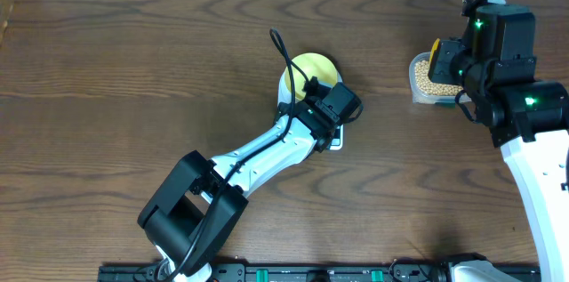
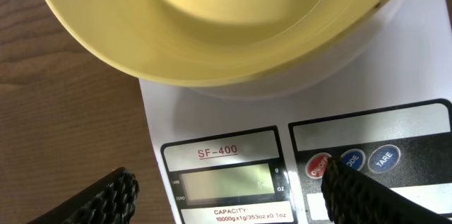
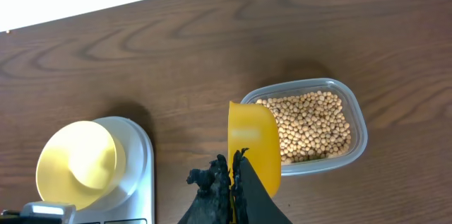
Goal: Scoop item into bowl and weigh 50g on scale
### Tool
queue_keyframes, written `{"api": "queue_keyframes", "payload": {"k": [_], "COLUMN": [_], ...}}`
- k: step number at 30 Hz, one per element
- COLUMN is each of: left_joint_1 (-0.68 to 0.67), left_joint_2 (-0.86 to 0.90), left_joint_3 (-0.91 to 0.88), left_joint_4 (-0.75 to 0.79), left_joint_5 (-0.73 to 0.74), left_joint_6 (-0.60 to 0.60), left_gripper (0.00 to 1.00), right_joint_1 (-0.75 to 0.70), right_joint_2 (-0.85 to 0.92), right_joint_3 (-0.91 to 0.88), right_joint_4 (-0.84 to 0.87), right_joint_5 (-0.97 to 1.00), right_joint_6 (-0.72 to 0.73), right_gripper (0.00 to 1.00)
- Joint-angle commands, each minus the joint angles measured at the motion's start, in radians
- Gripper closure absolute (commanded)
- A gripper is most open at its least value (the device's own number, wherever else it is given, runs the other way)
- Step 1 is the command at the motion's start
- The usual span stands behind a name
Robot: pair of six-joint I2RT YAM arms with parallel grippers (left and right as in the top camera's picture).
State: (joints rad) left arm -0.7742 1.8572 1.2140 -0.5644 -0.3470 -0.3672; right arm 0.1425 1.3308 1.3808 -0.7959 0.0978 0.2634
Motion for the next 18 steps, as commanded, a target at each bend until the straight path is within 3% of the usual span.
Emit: {"api": "queue_keyframes", "payload": {"k": [1,18], "left_joint_1": [-0.002,-0.002], "left_joint_2": [0.019,0.02], "left_joint_3": [-0.026,-0.042], "left_joint_4": [-0.001,0.027], "left_joint_5": [-0.028,-0.028], "left_joint_6": [-0.013,-0.027], "left_gripper": [0.15,0.15], "right_joint_1": [-0.003,-0.003], "right_joint_2": [0.005,0.005], "right_joint_3": [0.017,0.017], "right_joint_4": [0.0,0.003], "right_joint_5": [-0.003,-0.003], "right_joint_6": [0.013,0.013], "right_gripper": [0.99,0.99]}}
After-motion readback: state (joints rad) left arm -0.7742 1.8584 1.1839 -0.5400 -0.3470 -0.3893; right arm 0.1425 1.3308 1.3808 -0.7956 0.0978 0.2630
